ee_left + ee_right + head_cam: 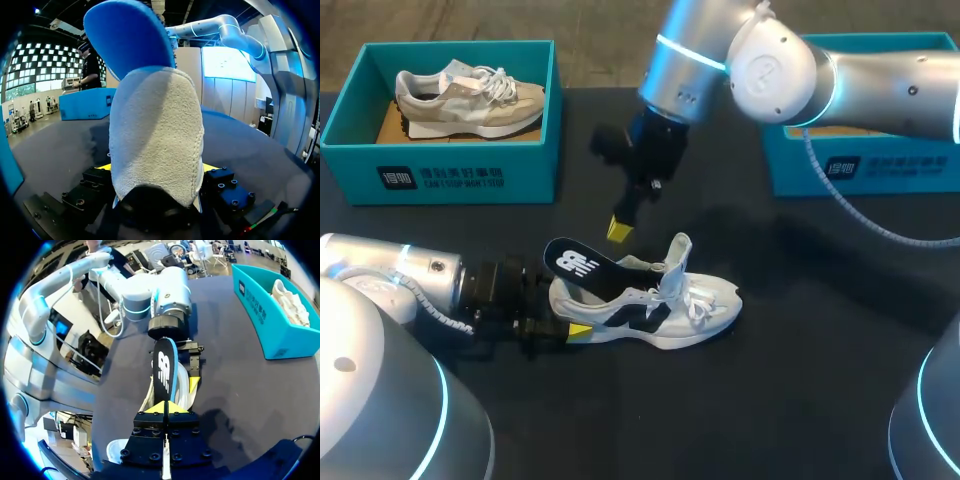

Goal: Take the shoe out of the shoebox, open the shoe tongue, remove and reinsert the insole, then place the shoe into the shoebox

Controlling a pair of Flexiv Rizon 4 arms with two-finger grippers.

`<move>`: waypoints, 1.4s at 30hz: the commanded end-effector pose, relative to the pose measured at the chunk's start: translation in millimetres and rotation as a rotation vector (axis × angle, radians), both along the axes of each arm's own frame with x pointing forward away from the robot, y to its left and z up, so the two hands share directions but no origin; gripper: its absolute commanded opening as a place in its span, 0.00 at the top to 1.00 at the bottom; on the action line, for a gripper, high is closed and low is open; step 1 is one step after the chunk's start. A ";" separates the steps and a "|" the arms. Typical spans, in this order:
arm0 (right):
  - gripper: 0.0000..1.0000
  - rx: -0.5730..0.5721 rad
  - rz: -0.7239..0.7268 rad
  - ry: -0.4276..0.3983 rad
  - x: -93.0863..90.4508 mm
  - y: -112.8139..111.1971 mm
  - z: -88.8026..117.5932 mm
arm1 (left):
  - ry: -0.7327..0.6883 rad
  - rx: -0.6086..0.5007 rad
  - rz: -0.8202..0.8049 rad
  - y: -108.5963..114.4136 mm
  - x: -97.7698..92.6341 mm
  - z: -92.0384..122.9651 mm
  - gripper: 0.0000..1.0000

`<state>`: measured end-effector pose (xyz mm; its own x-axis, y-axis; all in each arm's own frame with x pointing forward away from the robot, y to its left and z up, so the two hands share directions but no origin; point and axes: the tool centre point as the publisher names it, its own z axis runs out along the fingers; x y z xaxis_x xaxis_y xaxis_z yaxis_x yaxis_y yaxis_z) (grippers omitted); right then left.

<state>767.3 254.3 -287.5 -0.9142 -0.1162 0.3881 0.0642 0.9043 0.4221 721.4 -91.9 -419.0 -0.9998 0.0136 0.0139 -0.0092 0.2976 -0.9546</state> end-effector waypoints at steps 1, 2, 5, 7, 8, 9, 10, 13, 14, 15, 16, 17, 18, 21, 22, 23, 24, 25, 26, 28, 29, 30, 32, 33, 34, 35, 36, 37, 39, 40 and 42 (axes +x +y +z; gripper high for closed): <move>1.00 -0.010 -0.010 -0.013 -0.9 -2.6 4.1 | 0.001 0.001 0.000 -0.7 -2.0 -5.6 1.00; 0.69 -0.013 -0.014 -0.016 -1.1 -3.2 4.8 | 0.001 0.001 0.000 -0.7 -2.0 -5.6 1.00; 0.56 -0.015 -0.023 -0.026 -1.5 -4.2 6.4 | 0.001 0.001 0.000 -0.7 -2.0 -5.6 1.00; 0.56 -0.013 -0.026 -0.031 -1.7 -4.2 6.4 | 0.001 0.001 0.000 -0.7 -2.0 -5.6 1.00; 0.56 -0.012 -0.027 -0.031 -1.8 -4.1 6.2 | 0.001 0.001 0.000 -0.7 -2.0 -5.6 1.00; 0.55 -0.007 -0.030 -0.033 -2.0 -3.6 4.8 | 0.001 0.001 0.000 -0.7 -2.0 -5.6 1.00; 0.56 -0.003 -0.030 -0.031 -2.0 -2.5 2.8 | 0.001 0.001 0.000 -0.7 -2.0 -5.6 1.00; 0.58 0.014 -0.028 -0.027 -2.0 0.9 -1.7 | 0.001 0.001 0.000 -0.7 -2.0 -5.6 1.00; 0.59 0.018 -0.028 -0.027 -2.0 2.3 -3.4 | 0.001 0.001 0.000 -0.7 -2.0 -5.6 1.00; 0.58 0.029 -0.028 -0.029 -2.3 4.0 -4.8 | 0.001 0.001 0.000 -0.7 -2.0 -5.6 1.00; 0.58 0.032 -0.029 -0.029 -2.7 5.2 -6.3 | 0.001 0.001 0.000 -0.7 -2.0 -5.6 1.00; 0.59 0.036 -0.031 -0.027 -3.3 6.4 -8.0 | 0.001 0.001 0.000 -0.7 -2.0 -5.6 1.00; 0.59 0.042 -0.031 -0.024 -3.8 7.7 -10.1 | 0.001 0.001 0.000 -0.7 -2.0 -5.6 1.00; 0.60 0.054 -0.029 -0.020 -4.7 12.3 -15.7 | 0.001 0.001 0.000 -0.7 -2.0 -5.6 1.00; 0.61 0.059 -0.027 -0.020 -4.9 13.8 -17.2 | 0.001 0.001 0.000 -0.7 -2.0 -5.6 1.00; 0.61 0.061 -0.026 -0.019 -5.2 15.1 -18.8 | 0.001 0.001 0.000 -0.7 -2.0 -5.6 1.00; 0.60 0.064 -0.023 -0.015 -5.5 16.3 -20.3 | 0.001 0.001 0.000 -0.7 -2.0 -5.6 1.00; 0.60 0.067 -0.020 -0.011 -5.7 17.8 -21.4 | 0.001 0.001 0.000 -0.7 -2.0 -5.6 1.00; 0.61 0.068 -0.019 -0.010 -5.9 18.9 -22.3 | 0.001 0.001 0.000 -0.7 -2.0 -5.6 1.00; 0.63 0.071 -0.016 -0.007 -6.0 20.9 -23.4 | 0.001 0.001 0.000 -0.7 -2.0 -5.6 1.00; 0.65 0.072 -0.016 -0.006 -5.8 21.6 -24.0 | 0.001 0.001 0.000 -0.7 -2.0 -5.6 1.00; 0.69 0.072 -0.015 -0.004 -5.7 21.8 -24.6 | 0.001 0.001 0.000 -0.7 -2.0 -5.6 1.00; 0.76 0.071 -0.014 -0.002 -4.9 22.0 -25.9 | 0.001 0.001 0.000 -0.7 -2.0 -5.6 1.00; 0.81 0.070 -0.014 0.001 -4.4 22.2 -26.6 | 0.001 0.001 0.000 -0.7 -2.0 -5.6 1.00; 0.85 0.070 -0.013 0.002 -4.0 22.3 -27.4 | 0.001 0.001 0.000 -0.7 -2.0 -5.6 1.00; 0.89 0.070 -0.012 0.009 -3.5 22.6 -28.0 | 0.001 0.001 0.000 -0.7 -2.0 -5.6 1.00; 0.96 0.070 -0.011 0.012 -3.3 22.9 -28.7 | 0.001 0.001 0.000 -0.7 -2.0 -5.6 1.00; 1.00 0.071 -0.011 0.013 -3.0 23.7 -29.2 | 0.001 0.001 0.000 -0.7 -2.0 -5.6 1.00; 1.00 0.074 -0.009 0.021 -2.5 24.2 -29.9 | 0.001 0.001 0.000 -0.7 -2.0 -5.6 1.00; 1.00 0.074 -0.008 0.022 -2.4 24.1 -29.9 | 0.001 0.001 0.000 -0.7 -2.0 -5.6 1.00; 1.00 0.064 -0.011 0.020 -0.6 22.0 -26.6 | 0.001 0.001 0.000 -0.7 -2.0 -5.6 1.00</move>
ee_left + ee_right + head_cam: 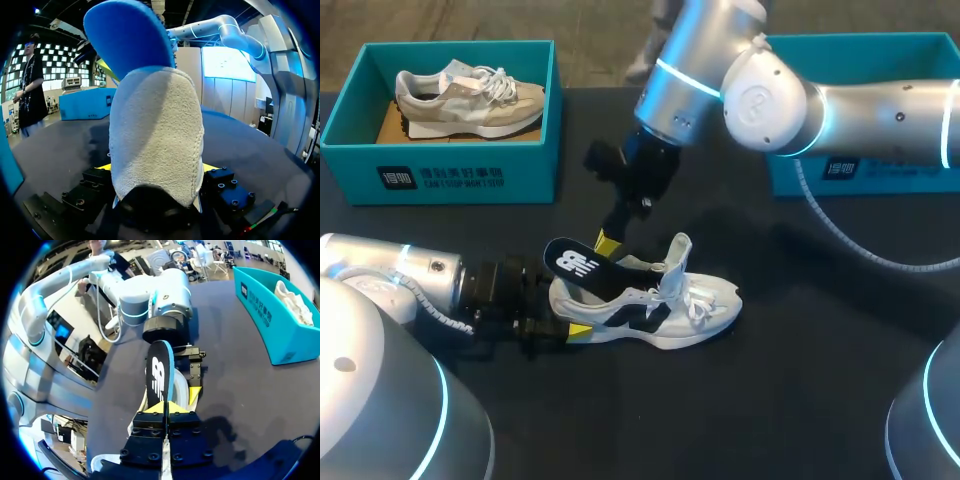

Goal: Take the shoe out of the shoebox, open the shoe tongue, remove and reinsert the insole, then place the shoe into the shoebox

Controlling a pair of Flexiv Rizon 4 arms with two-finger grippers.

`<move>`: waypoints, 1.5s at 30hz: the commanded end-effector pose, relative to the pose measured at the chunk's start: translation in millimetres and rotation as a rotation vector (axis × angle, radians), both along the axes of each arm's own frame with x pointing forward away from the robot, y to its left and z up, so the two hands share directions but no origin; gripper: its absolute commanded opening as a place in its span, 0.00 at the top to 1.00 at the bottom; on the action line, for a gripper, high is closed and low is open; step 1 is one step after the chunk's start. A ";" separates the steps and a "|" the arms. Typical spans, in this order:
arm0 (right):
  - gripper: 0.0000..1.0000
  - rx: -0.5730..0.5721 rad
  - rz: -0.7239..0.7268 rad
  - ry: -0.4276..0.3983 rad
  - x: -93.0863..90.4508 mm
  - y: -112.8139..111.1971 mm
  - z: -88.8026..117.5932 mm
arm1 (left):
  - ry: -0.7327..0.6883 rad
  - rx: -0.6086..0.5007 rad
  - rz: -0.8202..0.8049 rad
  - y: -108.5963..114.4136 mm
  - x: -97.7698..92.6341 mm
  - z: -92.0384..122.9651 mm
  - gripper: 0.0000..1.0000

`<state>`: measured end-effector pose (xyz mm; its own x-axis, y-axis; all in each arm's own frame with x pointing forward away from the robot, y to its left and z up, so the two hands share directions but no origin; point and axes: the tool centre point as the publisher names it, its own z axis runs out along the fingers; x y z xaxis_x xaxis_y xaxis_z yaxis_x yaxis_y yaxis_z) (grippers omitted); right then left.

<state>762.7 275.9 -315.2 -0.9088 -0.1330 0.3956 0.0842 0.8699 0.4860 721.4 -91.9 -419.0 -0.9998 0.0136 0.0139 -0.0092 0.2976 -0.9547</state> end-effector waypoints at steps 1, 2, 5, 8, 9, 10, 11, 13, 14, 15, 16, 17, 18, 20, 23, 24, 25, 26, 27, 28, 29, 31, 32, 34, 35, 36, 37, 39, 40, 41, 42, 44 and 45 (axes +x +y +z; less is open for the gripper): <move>1.00 -0.015 0.001 -0.004 4.9 -0.5 3.9 | 0.001 0.001 0.000 -0.7 -2.0 -5.6 1.00; 1.00 -0.022 0.000 -0.007 5.7 -1.8 7.0 | 0.001 0.001 0.000 -0.7 -2.0 -5.6 1.00; 1.00 -0.041 0.000 -0.013 8.3 -5.2 15.2 | 0.001 0.001 0.000 -0.7 -2.0 -5.6 1.00; 1.00 -0.060 0.000 -0.022 10.7 -9.4 23.5 | 0.001 0.001 0.000 -0.7 -2.0 -5.6 1.00; 1.00 -0.067 -0.001 -0.025 11.5 -10.8 26.3 | 0.001 0.001 0.000 -0.7 -2.0 -5.6 1.00; 1.00 -0.072 -0.001 -0.029 12.1 -12.2 28.9 | 0.001 0.001 0.000 -0.7 -2.0 -5.6 1.00; 1.00 -0.076 -0.001 -0.032 12.7 -13.7 31.5 | 0.001 0.001 0.000 -0.7 -2.0 -5.6 1.00; 1.00 -0.090 -0.004 -0.038 13.6 -18.3 35.5 | 0.001 0.001 0.000 -0.7 -2.0 -5.6 1.00; 1.00 -0.097 -0.007 -0.042 13.9 -20.6 38.0 | 0.001 0.001 0.000 -0.7 -2.0 -5.6 1.00; 1.00 -0.102 -0.008 -0.045 14.2 -22.8 40.5 | 0.001 0.001 0.000 -0.7 -2.0 -5.6 1.00; 1.00 -0.105 -0.010 -0.051 14.4 -24.2 42.5 | 0.001 0.001 0.000 -0.7 -2.0 -5.6 1.00; 1.00 -0.106 -0.012 -0.053 14.7 -26.6 43.8 | 0.001 0.001 0.000 -0.7 -2.0 -5.6 1.00; 1.00 -0.101 -0.016 -0.060 14.8 -27.2 44.3 | 0.001 0.001 0.000 -0.7 -2.0 -5.6 1.00; 1.00 -0.080 -0.019 -0.053 15.6 -26.7 43.6 | 0.001 0.001 0.000 -0.7 -2.0 -5.6 1.00; 1.00 -0.049 -0.013 -0.033 15.6 -24.3 39.6 | 0.001 0.001 0.000 -0.7 -2.0 -5.6 1.00; 1.00 -0.039 -0.019 -0.028 15.1 -23.7 38.9 | 0.001 0.001 0.000 -0.7 -2.0 -5.6 1.00; 1.00 -0.016 -0.024 -0.024 14.3 -22.5 38.7 | 0.001 0.001 0.000 -0.7 -2.0 -5.6 1.00; 1.00 -0.004 -0.030 -0.022 13.6 -21.4 38.8 | 0.001 0.001 0.000 -0.7 -2.0 -5.6 1.00; 1.00 -0.001 -0.035 -0.012 12.7 -20.8 38.8 | 0.001 0.001 0.000 -0.7 -2.0 -5.6 1.00; 1.00 0.009 -0.040 0.001 11.3 -20.4 38.3 | 0.001 0.001 0.000 -0.7 -2.0 -5.6 1.00; 0.91 0.029 -0.044 0.010 10.0 -19.9 37.5 | 0.001 0.001 0.000 -0.7 -2.0 -5.6 1.00; 0.77 0.047 -0.054 0.043 7.4 -18.3 36.5 | 0.001 0.001 0.000 -0.7 -2.0 -5.6 1.00; 0.73 0.055 -0.059 0.062 5.9 -17.9 36.0 | 0.001 0.001 0.000 -0.7 -2.0 -5.6 1.00; 0.69 0.070 -0.074 0.099 3.6 -16.9 35.3 | 0.001 0.001 0.000 -0.7 -2.0 -5.6 1.00; 0.67 0.081 -0.085 0.104 3.3 -16.8 35.1 | 0.001 0.001 0.000 -0.7 -2.0 -5.6 1.00; 0.66 0.091 -0.094 0.108 2.6 -16.6 35.0 | 0.001 0.001 0.000 -0.7 -2.0 -5.6 1.00; 0.64 0.094 -0.102 0.120 1.4 -16.6 34.3 | 0.001 0.001 0.000 -0.7 -2.0 -5.6 1.00; 0.64 0.094 -0.112 0.130 -0.1 -16.8 32.1 | 0.001 0.001 0.000 -0.7 -2.0 -5.6 1.00; 0.63 0.091 -0.112 0.142 -0.7 -16.9 30.2 | 0.001 0.001 0.000 -0.7 -2.0 -5.6 1.00; 0.64 0.089 -0.112 0.157 -1.5 -16.9 27.8 | 0.001 0.001 0.000 -0.7 -2.0 -5.6 1.00; 0.64 0.089 -0.111 0.160 -1.8 -16.8 26.8 | 0.001 0.001 0.000 -0.7 -2.0 -5.6 1.00; 0.64 0.087 -0.108 0.173 -2.4 -15.6 24.7 | 0.001 0.001 0.000 -0.7 -2.0 -5.6 1.00; 0.64 0.085 -0.105 0.182 -2.7 -15.1 22.6 | 0.001 0.001 0.000 -0.7 -2.0 -5.6 1.00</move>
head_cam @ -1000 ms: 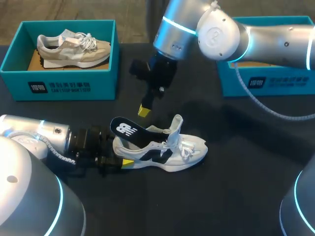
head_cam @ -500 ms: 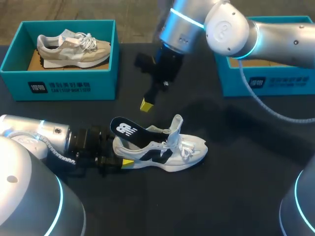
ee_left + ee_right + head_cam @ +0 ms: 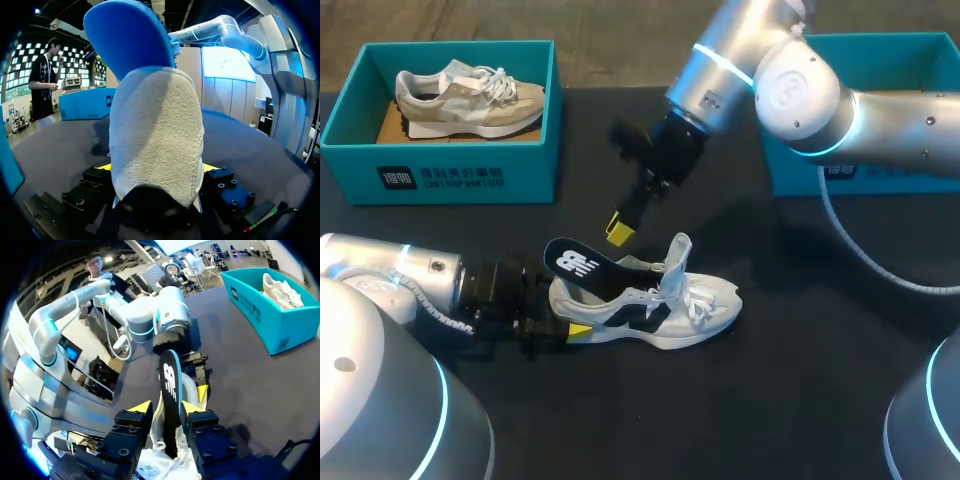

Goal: Take the shoe out of the shoebox, open the shoe tongue, remove and reinsert the insole, then place the shoe into the shoebox

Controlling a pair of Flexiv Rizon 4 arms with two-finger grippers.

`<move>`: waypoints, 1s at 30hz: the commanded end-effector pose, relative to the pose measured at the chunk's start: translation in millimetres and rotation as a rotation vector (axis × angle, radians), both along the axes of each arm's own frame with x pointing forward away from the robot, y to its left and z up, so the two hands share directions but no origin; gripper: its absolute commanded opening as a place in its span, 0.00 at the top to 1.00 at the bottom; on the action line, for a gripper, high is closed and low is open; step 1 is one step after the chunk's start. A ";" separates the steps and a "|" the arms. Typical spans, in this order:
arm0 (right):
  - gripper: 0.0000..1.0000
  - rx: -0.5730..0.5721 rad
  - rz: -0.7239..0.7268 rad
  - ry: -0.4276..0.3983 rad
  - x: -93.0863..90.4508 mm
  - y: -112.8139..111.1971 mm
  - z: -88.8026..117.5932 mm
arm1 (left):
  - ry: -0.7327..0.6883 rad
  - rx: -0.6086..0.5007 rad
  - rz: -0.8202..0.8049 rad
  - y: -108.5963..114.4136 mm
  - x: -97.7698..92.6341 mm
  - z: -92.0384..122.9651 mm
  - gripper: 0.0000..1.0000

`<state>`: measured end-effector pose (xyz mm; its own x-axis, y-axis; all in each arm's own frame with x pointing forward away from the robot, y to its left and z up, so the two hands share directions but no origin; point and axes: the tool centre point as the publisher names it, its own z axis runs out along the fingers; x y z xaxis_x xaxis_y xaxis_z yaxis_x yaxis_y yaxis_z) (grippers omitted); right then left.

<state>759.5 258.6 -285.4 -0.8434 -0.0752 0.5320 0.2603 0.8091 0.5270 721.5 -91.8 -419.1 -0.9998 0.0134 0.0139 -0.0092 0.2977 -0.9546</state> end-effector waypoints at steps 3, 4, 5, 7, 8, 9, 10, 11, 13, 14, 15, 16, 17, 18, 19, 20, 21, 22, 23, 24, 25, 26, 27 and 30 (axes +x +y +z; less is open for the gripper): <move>0.63 0.002 0.003 0.034 0.1 2.5 -11.4 | 0.001 0.001 0.000 -0.8 -2.0 -5.6 1.00; 0.63 0.001 0.003 0.035 0.1 2.7 -12.3 | 0.001 0.001 0.000 -0.8 -2.0 -5.6 1.00; 0.63 0.001 0.003 0.038 0.3 3.0 -13.5 | 0.001 0.001 0.000 -0.8 -2.0 -5.6 1.00; 0.63 0.001 0.002 0.040 0.6 4.1 -15.1 | 0.001 0.001 0.000 -0.8 -2.0 -5.6 1.00; 0.64 0.001 0.000 0.043 0.7 5.0 -16.6 | 0.001 0.001 0.000 -0.8 -2.0 -5.6 1.00; 0.64 0.001 0.000 0.047 0.5 6.4 -19.2 | 0.001 0.001 0.000 -0.8 -2.0 -5.6 1.00; 0.65 0.002 0.000 0.051 0.4 7.2 -20.5 | 0.001 0.001 0.000 -0.8 -2.0 -5.6 1.00; 0.65 0.006 0.002 0.059 -0.2 9.1 -22.8 | 0.001 0.001 0.000 -0.8 -2.0 -5.6 1.00; 0.64 0.008 0.003 0.066 -1.1 11.2 -25.0 | 0.001 0.001 0.000 -0.8 -2.0 -5.6 1.00; 0.63 0.014 0.002 0.072 -1.9 13.0 -25.9 | 0.001 0.001 0.000 -0.8 -2.0 -5.6 1.00; 0.63 0.019 -0.001 0.077 -3.3 14.1 -27.0 | 0.001 0.001 0.000 -0.8 -2.0 -5.6 1.00; 0.64 0.023 -0.006 0.083 -4.6 15.1 -28.1 | 0.001 0.001 0.000 -0.8 -2.0 -5.6 1.00; 0.64 0.024 -0.011 0.088 -6.2 15.7 -29.7 | 0.001 0.001 0.000 -0.8 -2.0 -5.6 1.00; 0.64 0.024 -0.014 0.092 -7.5 16.2 -31.0 | 0.001 0.001 0.000 -0.8 -2.0 -5.6 1.00; 0.64 0.024 -0.016 0.096 -8.6 16.9 -32.0 | 0.001 0.001 0.000 -0.8 -2.0 -5.6 1.00; 0.64 0.026 -0.017 0.099 -9.5 17.9 -32.9 | 0.001 0.001 0.000 -0.8 -2.0 -5.6 1.00; 0.64 0.030 -0.018 0.102 -10.3 18.6 -33.7 | 0.001 0.001 0.000 -0.8 -2.0 -5.6 1.00; 0.63 0.031 -0.019 0.103 -11.1 19.1 -34.3 | 0.001 0.001 0.000 -0.8 -2.0 -5.6 1.00; 0.63 0.033 -0.021 0.106 -12.2 19.5 -35.1 | 0.001 0.001 0.000 -0.8 -2.0 -5.6 1.00; 0.63 0.034 -0.022 0.108 -13.2 19.9 -35.8 | 0.001 0.001 0.000 -0.8 -2.0 -5.6 1.00; 0.62 0.036 -0.023 0.109 -13.8 20.2 -36.4 | 0.001 0.001 0.000 -0.8 -2.0 -5.6 1.00; 0.63 0.037 -0.024 0.111 -14.6 20.8 -37.2 | 0.001 0.001 0.000 -0.8 -2.0 -5.6 1.00; 0.63 0.038 -0.025 0.113 -15.1 21.5 -37.9 | 0.001 0.001 0.000 -0.8 -2.0 -5.6 1.00; 0.62 0.044 -0.020 0.119 -15.6 24.7 -39.2 | 0.001 0.001 0.000 -0.8 -2.0 -5.6 1.00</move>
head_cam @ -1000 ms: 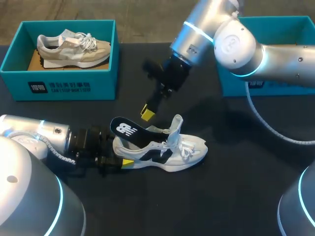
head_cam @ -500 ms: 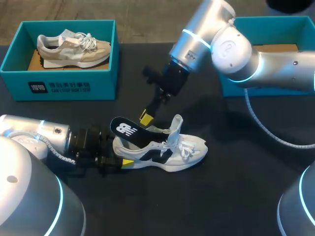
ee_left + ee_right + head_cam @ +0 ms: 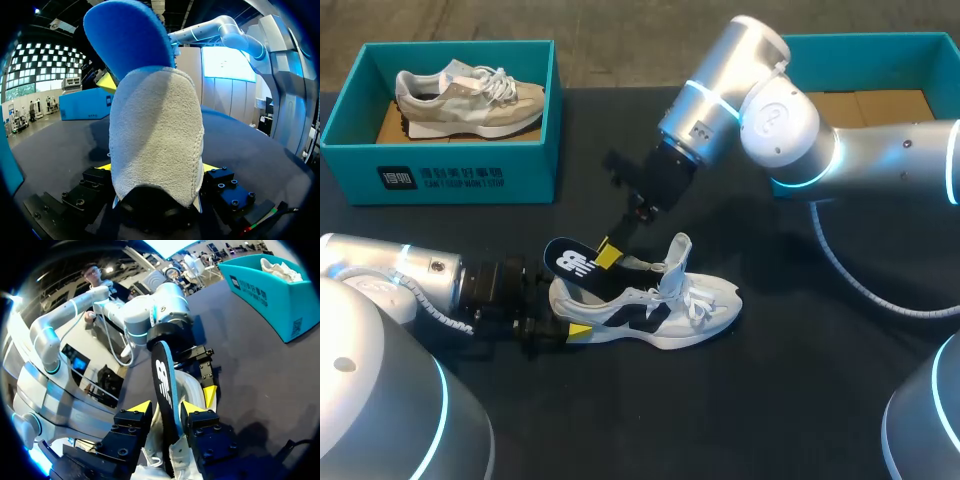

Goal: Take the shoe out of the shoebox, open the shoe tongue, remove and reinsert the insole, then place the shoe into the shoebox

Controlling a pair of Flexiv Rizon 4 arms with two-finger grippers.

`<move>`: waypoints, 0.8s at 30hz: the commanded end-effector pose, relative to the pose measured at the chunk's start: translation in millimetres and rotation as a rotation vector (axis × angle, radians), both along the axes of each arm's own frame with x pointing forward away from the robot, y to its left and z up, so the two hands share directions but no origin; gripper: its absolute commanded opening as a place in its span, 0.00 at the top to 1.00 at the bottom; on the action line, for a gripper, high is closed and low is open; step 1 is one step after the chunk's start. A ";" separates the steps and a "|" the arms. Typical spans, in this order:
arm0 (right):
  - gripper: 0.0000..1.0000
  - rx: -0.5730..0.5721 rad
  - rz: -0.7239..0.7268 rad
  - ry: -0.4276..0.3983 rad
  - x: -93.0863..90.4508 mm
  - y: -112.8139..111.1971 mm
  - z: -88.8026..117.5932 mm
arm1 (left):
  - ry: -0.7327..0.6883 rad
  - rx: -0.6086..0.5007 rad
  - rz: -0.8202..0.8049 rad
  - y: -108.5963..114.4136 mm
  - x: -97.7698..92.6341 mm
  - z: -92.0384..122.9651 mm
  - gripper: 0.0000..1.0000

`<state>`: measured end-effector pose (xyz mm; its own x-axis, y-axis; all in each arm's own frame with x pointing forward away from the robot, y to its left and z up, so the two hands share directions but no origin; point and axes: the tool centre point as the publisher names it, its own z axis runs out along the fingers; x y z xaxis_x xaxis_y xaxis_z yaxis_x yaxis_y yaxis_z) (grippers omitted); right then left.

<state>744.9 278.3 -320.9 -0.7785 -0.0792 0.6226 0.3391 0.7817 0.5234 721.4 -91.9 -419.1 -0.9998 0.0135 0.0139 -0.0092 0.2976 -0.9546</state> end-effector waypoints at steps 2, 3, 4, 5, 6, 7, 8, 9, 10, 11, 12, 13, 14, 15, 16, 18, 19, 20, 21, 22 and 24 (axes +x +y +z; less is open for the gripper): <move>0.62 0.010 0.005 0.006 -1.6 7.0 -3.9 | 0.001 0.001 0.000 -0.7 -2.0 -5.6 1.00; 0.62 0.010 0.005 0.007 -2.3 8.1 -3.8 | 0.001 0.001 0.000 -0.7 -2.0 -5.6 1.00; 0.62 0.012 0.004 0.007 -3.1 9.0 -3.6 | 0.001 0.001 0.000 -0.7 -2.0 -5.6 1.00; 0.62 0.013 0.004 0.009 -4.0 10.0 -3.6 | 0.001 0.001 0.000 -0.7 -2.0 -5.6 1.00; 0.62 0.015 0.004 0.011 -5.0 10.9 -4.0 | 0.001 0.001 0.000 -0.7 -2.0 -5.6 1.00; 0.62 0.016 0.004 0.014 -5.7 11.7 -4.5 | 0.001 0.001 0.000 -0.7 -2.0 -5.6 1.00; 0.62 0.019 0.005 0.019 -6.4 12.4 -4.9 | 0.001 0.001 0.000 -0.7 -2.0 -5.6 1.00; 0.62 0.021 0.006 0.021 -7.4 13.7 -5.6 | 0.001 0.001 0.000 -0.7 -2.0 -5.6 1.00; 0.62 0.023 0.006 0.022 -8.1 14.6 -6.2 | 0.001 0.001 0.000 -0.7 -2.0 -5.6 1.00; 0.62 0.025 0.007 0.024 -8.9 15.3 -6.6 | 0.001 0.001 0.000 -0.7 -2.0 -5.6 1.00; 0.62 0.026 0.007 0.025 -9.3 15.7 -6.9 | 0.001 0.001 0.000 -0.7 -2.0 -5.6 1.00; 0.62 0.027 0.007 0.026 -10.2 16.3 -7.4 | 0.001 0.001 0.000 -0.7 -2.0 -5.6 1.00; 0.62 0.028 0.008 0.026 -10.9 16.5 -7.8 | 0.001 0.001 0.000 -0.7 -2.0 -5.6 1.00; 0.63 0.029 0.008 0.027 -11.5 16.7 -8.1 | 0.001 0.001 0.000 -0.7 -2.0 -5.6 1.00; 0.63 0.030 0.008 0.027 -12.1 16.5 -8.6 | 0.001 0.001 0.000 -0.7 -2.0 -5.6 1.00; 0.64 0.031 0.007 0.029 -13.0 15.9 -9.5 | 0.001 0.001 0.000 -0.7 -2.0 -5.6 1.00; 0.64 0.033 0.007 0.029 -13.2 15.8 -9.9 | 0.001 0.001 0.000 -0.7 -2.0 -5.6 1.00; 0.65 0.035 0.006 0.029 -13.6 15.7 -10.7 | 0.001 0.001 0.000 -0.7 -2.0 -5.6 1.00; 0.66 0.036 0.006 0.029 -14.0 15.6 -11.4 | 0.001 0.001 0.000 -0.7 -2.0 -5.6 1.00; 0.66 0.037 0.006 0.030 -14.2 15.5 -11.8 | 0.001 0.001 0.000 -0.7 -2.0 -5.6 1.00; 0.73 0.039 0.005 0.029 -14.3 15.4 -12.0 | 0.001 0.001 0.000 -0.7 -2.0 -5.6 1.00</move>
<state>732.1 293.2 -330.8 -0.7590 -0.1071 0.6422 0.3484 0.7664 0.5396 721.4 -91.9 -419.0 -0.9998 0.0135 0.0139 -0.0092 0.2976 -0.9546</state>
